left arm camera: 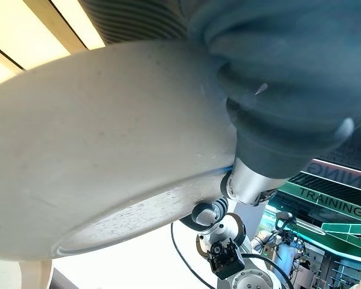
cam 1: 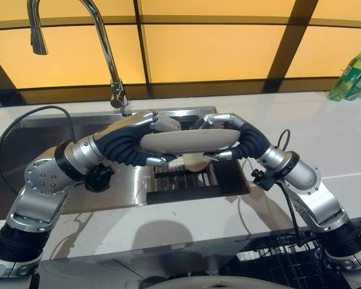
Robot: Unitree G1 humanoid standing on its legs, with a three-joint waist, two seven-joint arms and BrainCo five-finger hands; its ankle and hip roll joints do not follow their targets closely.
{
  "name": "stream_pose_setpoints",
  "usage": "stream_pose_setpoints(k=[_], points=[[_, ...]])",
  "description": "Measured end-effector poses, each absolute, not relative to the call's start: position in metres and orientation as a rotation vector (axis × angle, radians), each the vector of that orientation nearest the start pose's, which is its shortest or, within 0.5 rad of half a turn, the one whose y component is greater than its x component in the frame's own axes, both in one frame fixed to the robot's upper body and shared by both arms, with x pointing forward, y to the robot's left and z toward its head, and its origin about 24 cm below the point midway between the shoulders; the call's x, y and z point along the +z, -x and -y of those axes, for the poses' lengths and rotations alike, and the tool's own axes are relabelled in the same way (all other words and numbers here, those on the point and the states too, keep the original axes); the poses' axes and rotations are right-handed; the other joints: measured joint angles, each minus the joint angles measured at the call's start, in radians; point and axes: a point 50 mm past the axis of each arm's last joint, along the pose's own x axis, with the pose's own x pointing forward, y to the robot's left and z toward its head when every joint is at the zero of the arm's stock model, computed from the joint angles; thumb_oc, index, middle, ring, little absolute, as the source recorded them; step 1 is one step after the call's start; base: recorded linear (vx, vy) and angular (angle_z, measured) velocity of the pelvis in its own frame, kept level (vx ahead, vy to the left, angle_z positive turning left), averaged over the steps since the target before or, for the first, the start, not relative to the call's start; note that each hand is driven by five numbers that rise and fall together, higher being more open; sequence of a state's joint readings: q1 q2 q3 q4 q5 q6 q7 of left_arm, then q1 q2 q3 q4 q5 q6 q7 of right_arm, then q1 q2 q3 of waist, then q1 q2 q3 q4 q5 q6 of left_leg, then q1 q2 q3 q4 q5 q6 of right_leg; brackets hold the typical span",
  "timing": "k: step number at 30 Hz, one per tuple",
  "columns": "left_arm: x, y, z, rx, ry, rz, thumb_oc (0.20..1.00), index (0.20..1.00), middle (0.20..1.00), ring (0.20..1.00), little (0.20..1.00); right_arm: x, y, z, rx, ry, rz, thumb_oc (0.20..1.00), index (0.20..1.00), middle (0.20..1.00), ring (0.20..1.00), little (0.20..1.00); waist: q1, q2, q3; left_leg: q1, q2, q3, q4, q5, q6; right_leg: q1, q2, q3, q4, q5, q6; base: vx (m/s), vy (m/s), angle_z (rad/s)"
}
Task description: Pick up plates and place into dishwasher.
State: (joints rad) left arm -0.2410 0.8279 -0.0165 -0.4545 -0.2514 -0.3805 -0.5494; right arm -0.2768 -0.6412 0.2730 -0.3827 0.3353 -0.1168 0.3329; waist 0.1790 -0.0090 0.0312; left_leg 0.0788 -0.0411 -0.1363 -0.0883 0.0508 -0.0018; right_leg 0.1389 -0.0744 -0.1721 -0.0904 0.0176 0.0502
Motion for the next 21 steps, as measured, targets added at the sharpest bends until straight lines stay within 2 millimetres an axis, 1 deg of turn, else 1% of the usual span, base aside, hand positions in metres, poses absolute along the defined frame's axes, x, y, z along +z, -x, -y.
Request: stream_pose_setpoints(k=[6,14,15,16,17,18,21], points=[[0.2328,-0.2160,-0.1635,-0.850,-0.807,0.848,0.200,0.200,0.200,0.200,0.200,0.1837,-0.2468,0.1259,0.757,0.325,0.563,0.200,0.200,0.200,0.200,0.200,-0.001,0.003,0.005,0.010,0.000,-0.001,0.000,-0.001,-0.001,0.010,0.000,0.000,0.000,0.000,0.000,0.00,0.000,0.00],[0.2388,-0.2167,-0.1634,-0.832,-0.780,0.879,0.200,0.200,0.200,0.200,0.200,0.1869,-0.2457,0.1238,0.707,0.258,0.621,0.200,0.200,0.200,0.200,0.200,-0.005,0.010,0.013,0.014,-0.001,0.000,0.000,-0.003,-0.003,0.016,-0.001,0.000,0.000,0.000,0.000,-0.03,-0.006,0.00],[0.2384,-0.2172,-0.1630,-0.823,-0.762,0.883,0.379,0.379,0.379,0.379,0.379,0.1877,-0.2454,0.1245,0.699,0.249,0.631,0.200,0.200,0.200,0.200,0.200,-0.006,0.010,0.013,0.014,-0.001,0.000,0.000,-0.002,-0.001,0.016,-0.001,-0.001,0.000,0.000,0.000,0.00,0.000,0.00],[0.2380,-0.2174,-0.1625,-0.814,-0.745,0.889,0.589,0.589,0.589,0.589,0.589,0.1881,-0.2449,0.1251,0.692,0.244,0.639,0.200,0.200,0.200,0.200,0.200,-0.006,0.010,0.013,0.015,-0.001,0.000,0.000,-0.002,-0.002,0.016,-0.001,-0.001,0.000,-0.001,0.000,0.00,0.000,0.00],[0.2373,-0.2175,-0.1621,-0.807,-0.730,0.893,0.856,0.856,0.856,0.856,0.856,0.1881,-0.2443,0.1257,0.689,0.243,0.641,0.200,0.200,0.200,0.200,0.200,-0.008,0.010,0.013,0.015,-0.001,0.000,0.000,-0.003,-0.003,0.017,-0.001,-0.001,0.000,-0.001,0.000,0.00,0.000,0.00],[0.2378,-0.2181,-0.1620,-0.777,-0.695,0.909,1.000,1.000,1.000,1.000,1.000,0.1871,-0.2437,0.1260,0.686,0.239,0.638,0.200,0.200,0.200,0.200,0.200,-0.009,0.011,0.012,0.015,-0.001,0.001,-0.001,-0.002,-0.001,0.017,-0.001,-0.001,0.000,-0.001,0.000,-0.03,-0.019,0.00],[0.2400,-0.2204,-0.1642,-0.680,-0.582,0.938,1.000,1.000,1.000,1.000,1.000,0.1870,-0.2446,0.1296,0.611,0.186,0.647,0.200,0.200,0.200,0.200,0.200,-0.023,0.014,0.012,0.015,-0.001,0.001,0.000,-0.001,-0.001,0.017,-0.001,-0.001,0.000,-0.001,0.000,-0.06,-0.017,0.00]])
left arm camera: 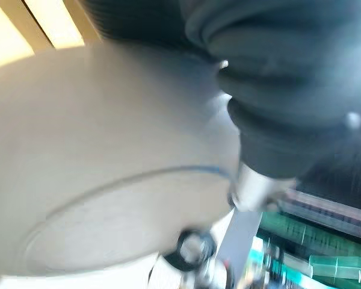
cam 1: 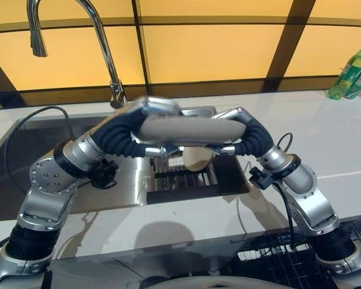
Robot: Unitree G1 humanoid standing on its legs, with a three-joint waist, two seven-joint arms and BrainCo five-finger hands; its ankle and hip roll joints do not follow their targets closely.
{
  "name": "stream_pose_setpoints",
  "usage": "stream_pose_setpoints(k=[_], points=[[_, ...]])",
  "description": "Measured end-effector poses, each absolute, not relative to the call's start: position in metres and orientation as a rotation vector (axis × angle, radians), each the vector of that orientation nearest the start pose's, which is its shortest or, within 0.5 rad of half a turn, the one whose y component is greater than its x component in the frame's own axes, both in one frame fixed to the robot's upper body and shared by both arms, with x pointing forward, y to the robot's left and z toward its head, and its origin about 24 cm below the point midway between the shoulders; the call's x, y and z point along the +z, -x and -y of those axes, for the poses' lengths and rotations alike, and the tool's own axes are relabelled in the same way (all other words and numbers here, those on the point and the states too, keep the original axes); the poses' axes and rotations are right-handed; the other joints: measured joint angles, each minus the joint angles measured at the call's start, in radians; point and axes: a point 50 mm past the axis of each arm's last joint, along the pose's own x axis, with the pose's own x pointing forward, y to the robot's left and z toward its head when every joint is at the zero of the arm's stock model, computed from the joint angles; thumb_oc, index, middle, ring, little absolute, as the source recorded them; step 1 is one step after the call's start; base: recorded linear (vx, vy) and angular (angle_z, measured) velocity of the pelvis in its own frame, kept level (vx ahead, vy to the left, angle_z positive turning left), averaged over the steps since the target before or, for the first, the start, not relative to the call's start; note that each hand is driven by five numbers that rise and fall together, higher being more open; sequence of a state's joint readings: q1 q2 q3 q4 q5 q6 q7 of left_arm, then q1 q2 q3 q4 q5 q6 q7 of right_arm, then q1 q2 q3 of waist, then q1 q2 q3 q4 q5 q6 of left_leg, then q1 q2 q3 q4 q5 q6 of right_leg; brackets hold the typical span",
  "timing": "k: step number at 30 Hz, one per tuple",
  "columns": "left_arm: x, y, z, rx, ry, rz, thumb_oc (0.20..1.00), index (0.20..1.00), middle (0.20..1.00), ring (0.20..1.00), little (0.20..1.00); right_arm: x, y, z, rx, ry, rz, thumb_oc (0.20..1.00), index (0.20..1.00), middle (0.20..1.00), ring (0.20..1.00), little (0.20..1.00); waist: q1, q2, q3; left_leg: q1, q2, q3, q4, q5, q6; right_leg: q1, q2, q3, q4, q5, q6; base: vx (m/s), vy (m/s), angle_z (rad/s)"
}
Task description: Pick up plates and place into dishwasher.
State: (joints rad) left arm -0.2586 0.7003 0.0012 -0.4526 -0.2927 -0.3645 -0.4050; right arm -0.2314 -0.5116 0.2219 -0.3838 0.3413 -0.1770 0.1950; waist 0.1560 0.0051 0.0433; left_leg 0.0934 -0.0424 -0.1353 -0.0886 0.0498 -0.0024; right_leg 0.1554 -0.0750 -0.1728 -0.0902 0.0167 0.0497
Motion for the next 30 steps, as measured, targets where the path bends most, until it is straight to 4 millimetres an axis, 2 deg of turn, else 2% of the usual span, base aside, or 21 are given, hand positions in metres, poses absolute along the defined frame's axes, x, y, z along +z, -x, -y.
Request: stream_pose_setpoints(k=[5,7,11,15,19,25,30], points=[[0.243,-0.223,-0.176,-0.480,-0.477,0.965,1.000,1.000,1.000,1.000,1.000,0.199,-0.246,0.146,0.503,0.180,0.704,0.200,0.200,0.200,0.200,0.200,-0.008,0.010,-0.005,0.001,0.002,0.003,0.000,-0.003,-0.003,0.000,0.002,0.003,0.000,0.000,0.000,0.00,0.000,0.00],[0.248,-0.224,-0.188,-0.355,-0.433,0.990,1.000,1.000,1.000,1.000,1.000,0.203,-0.247,0.153,0.457,0.183,0.719,0.200,0.200,0.200,0.200,0.200,-0.010,0.016,-0.009,0.001,0.003,0.004,0.000,-0.003,-0.003,-0.001,0.002,0.003,0.000,0.000,-0.001,0.00,0.000,0.00],[0.255,-0.210,-0.219,-0.074,-0.331,1.090,1.000,1.000,1.000,1.000,1.000,0.208,-0.247,0.164,0.406,0.199,0.736,0.200,0.200,0.200,0.200,0.200,-0.028,0.024,-0.014,0.003,0.004,0.015,0.000,-0.002,-0.001,-0.002,0.003,0.012,0.000,0.000,-0.001,-0.01,-0.011,-0.07],[0.259,-0.203,-0.231,0.064,-0.264,1.150,1.000,1.000,1.000,1.000,1.000,0.209,-0.247,0.172,0.355,0.224,0.735,0.200,0.200,0.200,0.200,0.200,-0.034,0.021,-0.016,0.006,0.007,0.026,0.000,-0.005,-0.004,-0.005,0.005,0.024,0.000,0.000,-0.002,0.00,-0.013,-0.08],[0.258,-0.201,-0.234,0.096,-0.251,1.149,1.000,1.000,1.000,1.000,1.000,0.204,-0.245,0.184,0.279,0.229,0.704,0.200,0.200,0.200,0.200,0.200,-0.036,0.014,-0.021,0.012,0.012,0.053,0.000,-0.008,-0.004,-0.019,0.009,0.053,0.000,0.003,-0.004,-0.01,0.001,-0.20],[0.256,-0.202,-0.236,0.106,-0.250,1.132,1.000,1.000,1.000,1.000,1.000,0.200,-0.238,0.212,0.131,0.343,0.651,0.200,0.200,0.200,0.200,0.200,-0.089,0.010,-0.021,0.020,0.019,0.099,0.000,-0.015,-0.002,-0.034,0.015,0.099,0.000,0.012,-0.007,-0.01,0.018,-0.25],[0.250,-0.201,-0.238,0.107,-0.264,1.091,1.000,1.000,1.000,1.000,1.000,0.197,-0.231,0.232,0.015,0.383,0.625,0.200,0.200,0.200,0.200,0.200,-0.134,0.012,-0.020,0.040,0.033,0.161,0.000,-0.030,-0.005,-0.046,0.029,0.168,0.000,0.024,-0.012,-0.01,0.022,-0.42]])
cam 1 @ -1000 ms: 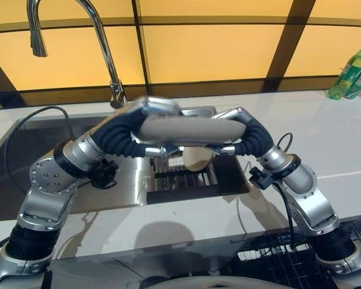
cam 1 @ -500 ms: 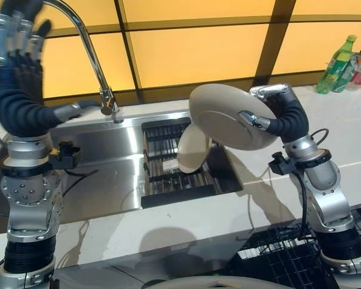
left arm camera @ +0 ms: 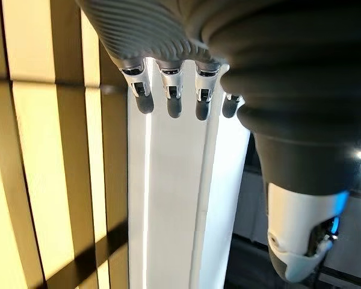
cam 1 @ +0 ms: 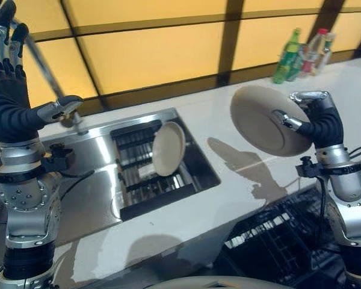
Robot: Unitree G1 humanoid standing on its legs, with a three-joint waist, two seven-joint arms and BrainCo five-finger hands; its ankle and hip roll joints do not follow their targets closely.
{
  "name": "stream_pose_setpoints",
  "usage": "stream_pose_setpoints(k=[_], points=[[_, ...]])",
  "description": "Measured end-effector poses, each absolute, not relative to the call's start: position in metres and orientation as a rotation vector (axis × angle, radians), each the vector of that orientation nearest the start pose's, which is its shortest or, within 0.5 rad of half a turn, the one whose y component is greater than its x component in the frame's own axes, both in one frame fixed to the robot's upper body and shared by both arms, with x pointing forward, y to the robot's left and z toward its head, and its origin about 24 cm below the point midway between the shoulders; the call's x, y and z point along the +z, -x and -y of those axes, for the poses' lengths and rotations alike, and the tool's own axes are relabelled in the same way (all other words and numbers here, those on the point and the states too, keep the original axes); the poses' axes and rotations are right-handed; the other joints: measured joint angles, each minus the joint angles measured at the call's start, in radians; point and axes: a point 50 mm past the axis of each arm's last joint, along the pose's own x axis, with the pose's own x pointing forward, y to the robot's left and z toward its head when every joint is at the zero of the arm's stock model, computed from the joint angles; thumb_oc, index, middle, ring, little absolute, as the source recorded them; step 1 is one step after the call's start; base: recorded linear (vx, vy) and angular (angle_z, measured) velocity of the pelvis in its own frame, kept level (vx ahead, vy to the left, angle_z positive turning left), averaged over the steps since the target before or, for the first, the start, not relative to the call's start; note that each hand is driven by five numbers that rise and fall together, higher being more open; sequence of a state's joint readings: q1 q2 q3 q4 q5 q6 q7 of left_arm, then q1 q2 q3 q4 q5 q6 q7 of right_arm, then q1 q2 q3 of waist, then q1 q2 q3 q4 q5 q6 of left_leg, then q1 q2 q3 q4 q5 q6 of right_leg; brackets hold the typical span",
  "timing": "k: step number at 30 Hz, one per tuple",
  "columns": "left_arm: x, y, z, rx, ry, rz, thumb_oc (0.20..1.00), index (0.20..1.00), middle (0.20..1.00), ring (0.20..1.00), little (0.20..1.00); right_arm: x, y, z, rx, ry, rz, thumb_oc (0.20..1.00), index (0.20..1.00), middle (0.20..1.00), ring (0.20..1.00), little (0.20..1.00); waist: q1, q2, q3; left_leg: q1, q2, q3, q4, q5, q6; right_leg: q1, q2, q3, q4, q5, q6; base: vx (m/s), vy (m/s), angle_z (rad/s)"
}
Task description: Pick up plates and place into dishwasher.
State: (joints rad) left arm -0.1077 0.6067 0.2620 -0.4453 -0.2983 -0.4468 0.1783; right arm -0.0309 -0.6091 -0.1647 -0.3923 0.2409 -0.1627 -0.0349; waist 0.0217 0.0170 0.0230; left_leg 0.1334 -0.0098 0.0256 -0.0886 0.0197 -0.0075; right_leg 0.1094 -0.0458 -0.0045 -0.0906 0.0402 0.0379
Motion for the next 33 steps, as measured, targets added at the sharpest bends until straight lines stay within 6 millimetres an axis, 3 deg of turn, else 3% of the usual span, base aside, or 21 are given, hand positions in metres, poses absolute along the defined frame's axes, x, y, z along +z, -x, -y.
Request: stream_pose_setpoints(k=[8,21,28,33], points=[[0.245,-0.202,-0.240,0.088,-0.277,1.051,1.000,1.000,1.000,1.000,1.000,0.189,-0.222,0.256,-0.107,0.488,0.530,0.200,0.200,0.200,0.200,0.200,-0.073,0.007,0.002,0.016,0.011,0.062,0.000,-0.014,-0.005,-0.018,0.015,0.069,0.000,0.008,0.000,-0.02,0.028,-0.26],[0.233,-0.205,-0.257,0.126,-0.287,0.945,1.000,1.000,1.000,1.000,1.000,0.134,-0.203,0.296,-0.264,0.486,0.193,0.200,0.200,0.200,0.200,0.200,-0.133,0.010,0.021,0.033,0.016,0.116,-0.006,-0.030,-0.004,-0.037,0.024,0.139,-0.003,0.021,0.006,0.00,-0.012,-0.19],[0.231,-0.206,-0.262,0.137,-0.300,0.929,1.000,1.000,1.000,1.000,1.000,0.118,-0.202,0.300,-0.270,0.452,0.106,0.200,0.200,0.200,0.200,0.200,-0.130,0.016,0.034,0.031,0.016,0.132,-0.003,-0.034,-0.003,-0.045,0.027,0.153,-0.001,0.023,0.006,0.01,-0.034,-0.06],[0.230,-0.206,-0.263,0.140,-0.301,0.923,1.000,1.000,1.000,1.000,1.000,0.092,-0.208,0.282,-0.084,0.403,-0.031,0.200,0.200,0.200,0.200,0.200,-0.115,0.006,0.039,0.031,0.017,0.132,-0.001,-0.035,-0.003,-0.044,0.027,0.152,-0.001,0.023,0.006,0.05,-0.046,0.00]])
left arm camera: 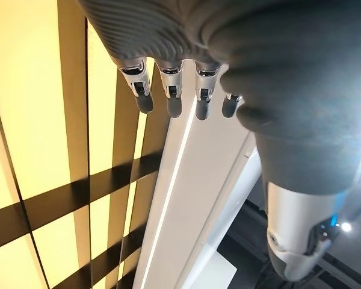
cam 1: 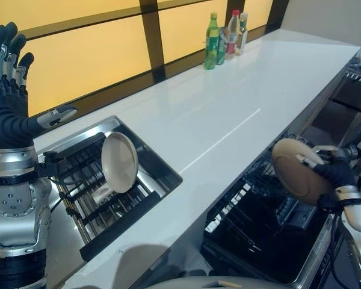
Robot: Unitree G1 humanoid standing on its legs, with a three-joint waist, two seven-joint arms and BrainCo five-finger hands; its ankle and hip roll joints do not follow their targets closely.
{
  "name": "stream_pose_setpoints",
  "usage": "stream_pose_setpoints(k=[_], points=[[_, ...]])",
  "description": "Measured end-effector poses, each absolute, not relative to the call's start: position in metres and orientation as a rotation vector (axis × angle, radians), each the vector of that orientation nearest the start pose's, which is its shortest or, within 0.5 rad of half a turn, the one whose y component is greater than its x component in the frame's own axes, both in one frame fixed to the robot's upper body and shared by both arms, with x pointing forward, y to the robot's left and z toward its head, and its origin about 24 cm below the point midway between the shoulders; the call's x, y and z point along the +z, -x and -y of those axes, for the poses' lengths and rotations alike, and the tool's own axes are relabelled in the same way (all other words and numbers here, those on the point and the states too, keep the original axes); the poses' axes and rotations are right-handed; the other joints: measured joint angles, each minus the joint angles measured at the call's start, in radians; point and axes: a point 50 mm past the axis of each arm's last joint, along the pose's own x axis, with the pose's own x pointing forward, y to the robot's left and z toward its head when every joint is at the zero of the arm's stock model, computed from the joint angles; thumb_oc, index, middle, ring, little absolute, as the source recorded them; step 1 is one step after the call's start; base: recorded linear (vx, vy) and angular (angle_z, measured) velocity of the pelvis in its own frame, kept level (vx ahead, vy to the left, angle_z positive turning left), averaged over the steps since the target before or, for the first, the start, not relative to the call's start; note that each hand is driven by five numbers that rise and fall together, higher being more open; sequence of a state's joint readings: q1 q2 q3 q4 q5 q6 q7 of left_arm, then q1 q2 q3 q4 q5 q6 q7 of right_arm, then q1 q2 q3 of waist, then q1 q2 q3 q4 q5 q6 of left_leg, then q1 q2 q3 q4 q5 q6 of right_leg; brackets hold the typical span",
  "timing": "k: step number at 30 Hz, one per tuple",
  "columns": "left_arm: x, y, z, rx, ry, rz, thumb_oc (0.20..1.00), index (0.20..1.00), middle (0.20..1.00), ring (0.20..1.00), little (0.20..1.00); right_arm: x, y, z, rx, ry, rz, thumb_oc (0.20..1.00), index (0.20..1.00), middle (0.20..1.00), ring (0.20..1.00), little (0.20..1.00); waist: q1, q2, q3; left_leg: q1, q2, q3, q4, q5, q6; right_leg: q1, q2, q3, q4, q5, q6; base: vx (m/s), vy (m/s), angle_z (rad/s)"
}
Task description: Pick up plates and place into dishwasher.
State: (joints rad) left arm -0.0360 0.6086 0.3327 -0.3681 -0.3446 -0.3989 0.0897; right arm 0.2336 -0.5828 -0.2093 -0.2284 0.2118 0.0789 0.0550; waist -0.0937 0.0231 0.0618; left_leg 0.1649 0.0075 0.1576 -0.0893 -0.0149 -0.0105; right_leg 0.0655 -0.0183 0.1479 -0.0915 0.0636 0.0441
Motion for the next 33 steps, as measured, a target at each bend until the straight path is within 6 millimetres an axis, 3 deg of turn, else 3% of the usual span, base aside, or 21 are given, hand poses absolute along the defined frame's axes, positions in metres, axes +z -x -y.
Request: stream_pose_setpoints(k=[5,10,19,33], points=[[0.229,-0.208,-0.262,0.146,-0.315,0.905,1.000,1.000,1.000,1.000,1.000,0.068,-0.208,0.275,0.022,0.359,-0.159,0.200,0.200,0.200,0.200,0.200,0.034,-0.010,0.001,0.000,0.001,-0.004,0.000,0.001,0.000,0.002,-0.001,-0.007,-0.003,0.000,0.000,0.05,-0.041,0.03],[0.228,-0.209,-0.263,0.154,-0.321,0.895,1.000,1.000,1.000,1.000,1.000,0.055,-0.207,0.270,0.055,0.346,-0.224,0.200,0.200,0.200,0.200,0.200,0.033,-0.019,-0.001,0.001,0.002,-0.006,0.000,0.001,0.000,0.004,-0.002,-0.016,-0.004,0.000,0.000,0.04,-0.026,0.02],[0.227,-0.211,-0.263,0.151,-0.324,0.873,1.000,1.000,1.000,1.000,1.000,0.013,-0.196,0.263,0.139,0.210,-0.479,0.200,0.200,0.200,0.200,0.200,0.055,-0.027,0.004,0.014,0.002,-0.021,0.000,0.001,0.000,0.022,-0.003,-0.035,-0.004,0.000,0.000,0.03,-0.014,0.04],[0.220,-0.213,-0.258,0.099,-0.351,0.821,1.000,1.000,1.000,1.000,1.000,0.003,-0.189,0.254,0.277,0.066,-0.514,0.200,0.200,0.200,0.200,0.200,0.061,-0.056,-0.004,0.022,0.001,-0.027,0.000,0.001,0.000,0.034,-0.006,-0.045,-0.004,-0.002,0.001,0.01,-0.004,0.02]])
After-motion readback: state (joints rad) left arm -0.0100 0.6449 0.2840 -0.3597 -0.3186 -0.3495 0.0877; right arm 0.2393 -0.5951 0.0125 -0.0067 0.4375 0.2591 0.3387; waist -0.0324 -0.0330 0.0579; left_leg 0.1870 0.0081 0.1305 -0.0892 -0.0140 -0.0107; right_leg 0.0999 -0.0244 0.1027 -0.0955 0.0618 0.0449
